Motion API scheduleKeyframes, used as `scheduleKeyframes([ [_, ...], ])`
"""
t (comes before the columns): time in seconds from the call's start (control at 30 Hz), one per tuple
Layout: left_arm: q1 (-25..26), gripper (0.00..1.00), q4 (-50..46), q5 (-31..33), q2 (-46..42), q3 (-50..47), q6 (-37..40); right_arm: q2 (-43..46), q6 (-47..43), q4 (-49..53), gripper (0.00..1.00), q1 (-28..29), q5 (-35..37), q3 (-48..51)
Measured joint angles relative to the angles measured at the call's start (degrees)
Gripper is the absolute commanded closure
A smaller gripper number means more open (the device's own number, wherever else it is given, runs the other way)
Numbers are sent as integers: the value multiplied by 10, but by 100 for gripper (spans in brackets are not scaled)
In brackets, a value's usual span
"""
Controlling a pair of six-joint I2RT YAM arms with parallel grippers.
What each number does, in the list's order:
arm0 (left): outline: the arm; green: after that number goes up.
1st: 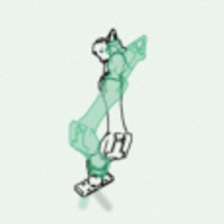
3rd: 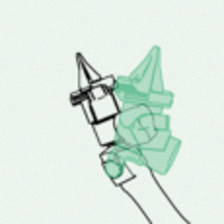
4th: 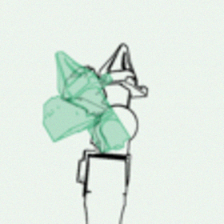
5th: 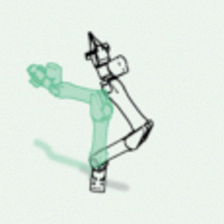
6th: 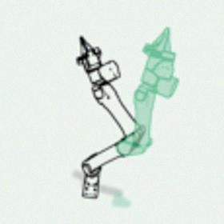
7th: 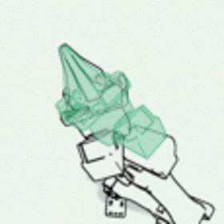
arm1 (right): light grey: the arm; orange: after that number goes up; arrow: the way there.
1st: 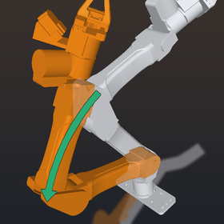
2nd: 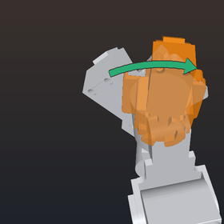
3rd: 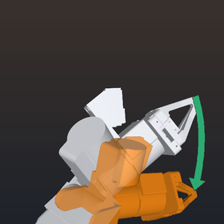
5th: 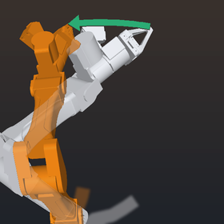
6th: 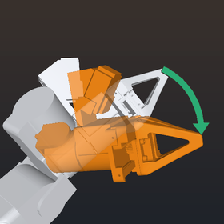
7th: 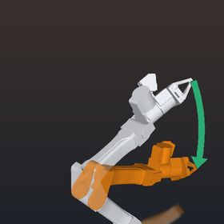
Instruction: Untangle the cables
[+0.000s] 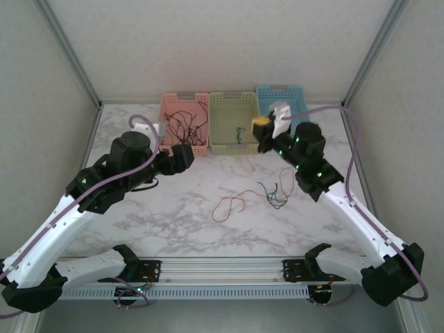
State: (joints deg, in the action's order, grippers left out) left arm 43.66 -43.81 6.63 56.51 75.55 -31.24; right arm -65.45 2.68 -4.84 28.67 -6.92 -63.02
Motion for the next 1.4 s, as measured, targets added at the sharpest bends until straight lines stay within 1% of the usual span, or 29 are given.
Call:
scheduleKeyframes([
  [0.13,0,14,-21,17,-26,-46,-1,-65,9,18,100,-49,50,-120],
  [0.27,0,14,-42,25,-54,-92,-7,-158,24,35,100,-94,91,-242],
  [0.4,0,14,-52,27,-73,-109,-18,-253,46,46,100,-122,123,-317],
  [0.57,0,13,-54,25,-80,-112,-28,-357,73,47,100,-129,160,-320],
  [0.77,0,12,-64,24,-88,-112,-31,-471,92,77,100,-129,174,-324],
  [0.9,0,12,-75,24,-101,-113,-31,-484,110,82,100,-132,190,-296],
  [1.0,0,12,-80,24,-108,-122,-31,-488,131,91,100,-144,193,-296],
  [1.13,0,12,-83,21,-105,-129,-31,-511,150,111,83,-166,200,-321],
  [1.23,0,12,-83,14,-100,-134,-31,-528,163,140,57,-183,204,-342],
  [1.27,0,12,-83,9,-98,-135,-31,-531,169,151,49,-188,204,-349],
  [1.37,0,12,-74,-5,-87,-141,-31,-532,178,167,39,-196,202,-358],
  [1.4,0,12,-69,-11,-84,-145,-31,-530,179,169,38,-197,198,-359],
])
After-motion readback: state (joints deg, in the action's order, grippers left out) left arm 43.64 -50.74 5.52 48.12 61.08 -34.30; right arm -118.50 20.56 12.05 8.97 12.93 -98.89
